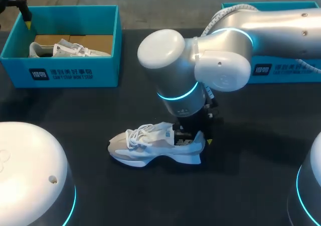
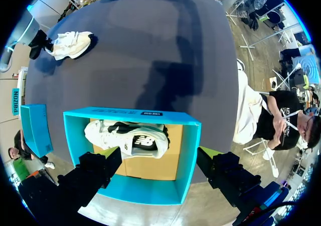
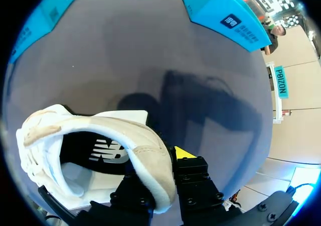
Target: Take the shoe out of the shoebox, open the shoe tongue, remove and reinsert the insole, then place the shoe into the shoebox
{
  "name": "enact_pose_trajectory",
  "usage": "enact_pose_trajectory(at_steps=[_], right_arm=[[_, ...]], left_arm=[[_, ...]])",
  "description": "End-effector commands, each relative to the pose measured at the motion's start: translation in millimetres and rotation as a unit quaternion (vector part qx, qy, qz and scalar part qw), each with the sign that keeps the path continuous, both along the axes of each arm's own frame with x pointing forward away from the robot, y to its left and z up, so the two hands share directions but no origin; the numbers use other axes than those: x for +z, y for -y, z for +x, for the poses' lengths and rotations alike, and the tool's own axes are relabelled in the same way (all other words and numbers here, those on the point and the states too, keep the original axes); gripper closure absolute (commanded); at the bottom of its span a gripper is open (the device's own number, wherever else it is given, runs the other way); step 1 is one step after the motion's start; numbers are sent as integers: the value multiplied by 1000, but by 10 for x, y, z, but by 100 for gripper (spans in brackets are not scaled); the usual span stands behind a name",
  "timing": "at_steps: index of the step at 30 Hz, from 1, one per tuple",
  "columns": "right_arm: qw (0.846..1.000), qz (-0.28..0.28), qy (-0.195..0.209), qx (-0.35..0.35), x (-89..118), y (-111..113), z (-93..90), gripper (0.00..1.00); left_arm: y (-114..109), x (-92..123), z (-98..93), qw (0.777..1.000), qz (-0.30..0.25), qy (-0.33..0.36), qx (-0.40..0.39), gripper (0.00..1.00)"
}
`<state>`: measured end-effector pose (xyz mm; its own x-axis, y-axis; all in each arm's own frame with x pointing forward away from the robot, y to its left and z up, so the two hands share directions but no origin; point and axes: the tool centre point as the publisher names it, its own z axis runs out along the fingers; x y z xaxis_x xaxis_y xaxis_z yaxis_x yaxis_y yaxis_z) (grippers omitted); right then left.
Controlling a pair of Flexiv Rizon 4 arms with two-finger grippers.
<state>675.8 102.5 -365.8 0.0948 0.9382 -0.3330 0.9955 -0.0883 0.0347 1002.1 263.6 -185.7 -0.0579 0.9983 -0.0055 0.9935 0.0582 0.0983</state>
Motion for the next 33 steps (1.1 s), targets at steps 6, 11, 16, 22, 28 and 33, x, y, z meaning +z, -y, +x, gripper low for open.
enact_pose_trajectory(at_steps=[6,11,16,22,28,33], right_arm=[[1000,1,-3,-9,-98,15,-31,100],[1000,6,-7,-10,-161,25,-13,100],[1000,23,-10,-2,-191,30,-4,100],[999,33,-11,-3,-195,53,-11,80],[999,36,-5,-3,-112,44,-38,0],[999,47,5,-1,-6,30,-75,0]], left_arm=[[2,4,-13,1000,2,1,0,0],[2,4,-13,1000,2,1,0,0],[2,4,-13,1000,2,1,0,0],[2,4,-13,1000,2,1,0,0],[2,4,-13,1000,2,1,0,0],[2,4,-13,1000,2,1,0,0]])
